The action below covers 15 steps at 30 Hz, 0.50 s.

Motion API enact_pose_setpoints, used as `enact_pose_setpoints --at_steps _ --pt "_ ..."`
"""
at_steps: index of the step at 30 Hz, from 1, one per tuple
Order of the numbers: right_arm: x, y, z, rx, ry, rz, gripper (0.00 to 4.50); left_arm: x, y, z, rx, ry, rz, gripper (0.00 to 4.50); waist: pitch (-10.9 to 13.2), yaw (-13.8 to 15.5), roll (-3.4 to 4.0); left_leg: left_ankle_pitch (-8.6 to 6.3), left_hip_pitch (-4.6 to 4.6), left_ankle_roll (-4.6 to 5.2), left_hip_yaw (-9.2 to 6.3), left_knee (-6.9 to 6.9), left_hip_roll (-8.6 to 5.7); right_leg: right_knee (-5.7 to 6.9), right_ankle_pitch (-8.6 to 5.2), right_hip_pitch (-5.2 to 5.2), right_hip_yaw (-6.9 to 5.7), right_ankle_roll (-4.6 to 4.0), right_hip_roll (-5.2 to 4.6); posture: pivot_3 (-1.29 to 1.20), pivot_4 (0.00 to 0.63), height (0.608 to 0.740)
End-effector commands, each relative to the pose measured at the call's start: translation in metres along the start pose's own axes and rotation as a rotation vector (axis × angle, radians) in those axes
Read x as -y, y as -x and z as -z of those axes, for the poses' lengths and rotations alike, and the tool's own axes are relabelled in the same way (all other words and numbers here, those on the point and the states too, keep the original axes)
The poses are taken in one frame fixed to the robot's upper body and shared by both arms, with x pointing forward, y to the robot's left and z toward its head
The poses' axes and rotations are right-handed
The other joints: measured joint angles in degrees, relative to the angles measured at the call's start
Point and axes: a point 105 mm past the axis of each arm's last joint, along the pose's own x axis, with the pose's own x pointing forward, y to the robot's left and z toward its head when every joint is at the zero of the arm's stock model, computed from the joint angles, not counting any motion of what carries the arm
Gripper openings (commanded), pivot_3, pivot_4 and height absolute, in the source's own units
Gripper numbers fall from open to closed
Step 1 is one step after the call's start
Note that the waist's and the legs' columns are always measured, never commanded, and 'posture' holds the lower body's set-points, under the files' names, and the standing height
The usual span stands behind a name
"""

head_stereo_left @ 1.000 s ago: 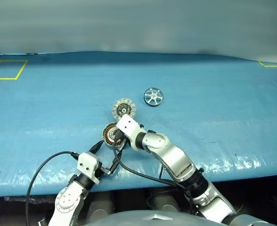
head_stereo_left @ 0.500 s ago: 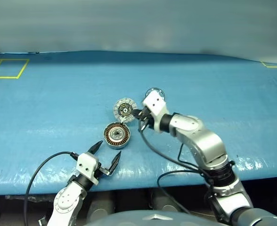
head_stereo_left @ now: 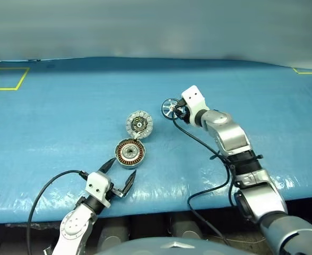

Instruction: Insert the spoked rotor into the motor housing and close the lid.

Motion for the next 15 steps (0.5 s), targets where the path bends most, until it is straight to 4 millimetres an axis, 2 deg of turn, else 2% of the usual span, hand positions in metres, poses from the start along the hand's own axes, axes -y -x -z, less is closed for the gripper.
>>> enact_pose_setpoints --at_steps 1,6,9,12,15 --pt "0.004 -0.004 -0.019 0.064 -0.046 0.055 2.15 0.003 0.0 -0.006 0.03 -0.004 0.002 4.5 0.0 0.2 0.0 0.0 -0.01 0.0 -0.01 0.01 -0.02 0.0 0.01 -0.01 0.0 0.01 -0.02 0.0 0.15 0.74" --pt "-0.006 -0.01 -0.02 0.093 -0.105 0.091 2.15 0.003 0.001 -0.004 0.018 -0.005 -0.015 4.5 0.0 0.2 0.02 -0.01 -0.03 0.03 -0.04 0.0 -0.03 -0.02 0.1 -0.02 0.01 0.17 -0.05 0.0 0.15 0.74" --pt "-0.002 -0.008 -0.023 0.109 -0.113 0.137 2.76 0.003 0.001 -0.005 0.019 -0.003 -0.015 4.5 0.0 0.2 0.03 -0.01 -0.03 0.02 -0.04 0.01 -0.02 -0.01 0.08 -0.03 0.01 0.13 -0.05 0.0 0.15 0.74" --pt "0.003 -0.007 -0.024 0.113 -0.12 0.176 3.7 0.004 0.001 -0.006 0.019 -0.003 -0.015 4.5 0.0 0.1 0.04 -0.01 -0.02 0.02 -0.04 0.01 -0.02 -0.01 0.05 -0.03 0.02 0.09 -0.05 0.0 0.15 0.74" --pt "0.005 -0.007 -0.021 0.105 -0.124 0.184 3.7 0.004 0.0 -0.006 0.018 -0.004 -0.014 4.5 0.0 0.1 0.04 -0.01 -0.02 0.02 -0.04 0.0 -0.02 -0.01 0.06 -0.04 0.02 0.1 -0.04 0.0 0.15 0.74"
